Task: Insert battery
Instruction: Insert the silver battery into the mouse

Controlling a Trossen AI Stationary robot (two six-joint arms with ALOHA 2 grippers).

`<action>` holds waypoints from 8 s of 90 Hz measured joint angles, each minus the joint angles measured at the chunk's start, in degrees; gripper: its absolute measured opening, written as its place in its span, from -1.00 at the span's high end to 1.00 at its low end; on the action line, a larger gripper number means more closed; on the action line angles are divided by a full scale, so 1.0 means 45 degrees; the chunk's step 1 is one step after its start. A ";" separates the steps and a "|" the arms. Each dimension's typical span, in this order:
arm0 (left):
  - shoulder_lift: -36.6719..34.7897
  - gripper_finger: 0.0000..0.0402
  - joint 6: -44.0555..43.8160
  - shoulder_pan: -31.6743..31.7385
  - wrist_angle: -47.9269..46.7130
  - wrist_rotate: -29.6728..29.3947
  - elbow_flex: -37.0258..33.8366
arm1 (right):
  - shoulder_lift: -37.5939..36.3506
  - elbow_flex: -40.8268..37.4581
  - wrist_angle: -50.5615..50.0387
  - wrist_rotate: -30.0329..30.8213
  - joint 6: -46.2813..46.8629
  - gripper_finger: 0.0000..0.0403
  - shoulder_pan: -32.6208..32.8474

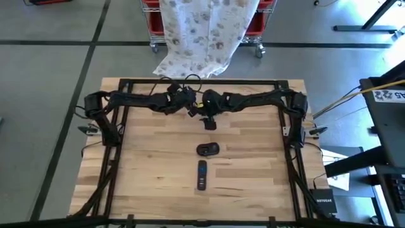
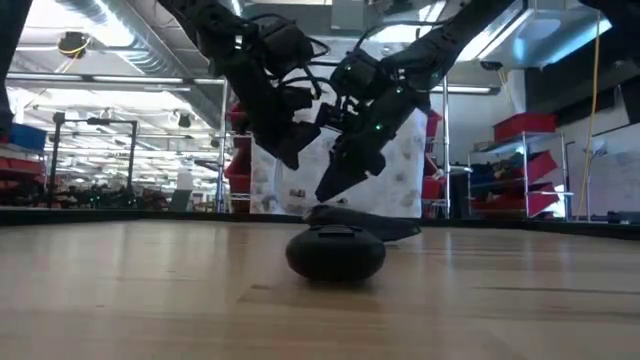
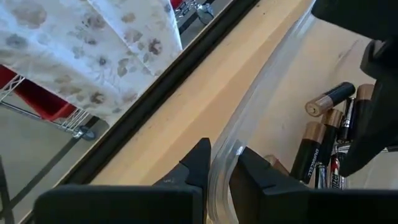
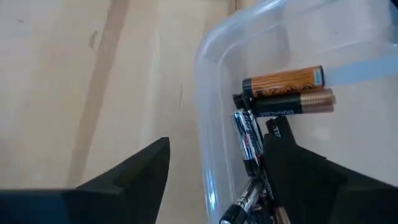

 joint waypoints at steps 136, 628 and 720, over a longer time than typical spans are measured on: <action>-0.0081 0.89 0.2633 0.0637 0.1784 -0.1358 0.0184 | -0.2200 -0.0049 -0.0226 0.2501 0.2592 0.94 -0.0343; -0.2328 0.10 -0.0486 0.1767 -0.4119 0.8001 0.0028 | -0.3715 -0.6450 0.1118 0.1994 0.9970 0.60 0.5037; -0.2437 0.10 0.1042 0.1457 -0.5063 0.8093 0.0028 | -0.3569 -0.4376 -0.4370 0.3086 1.2079 0.99 0.4964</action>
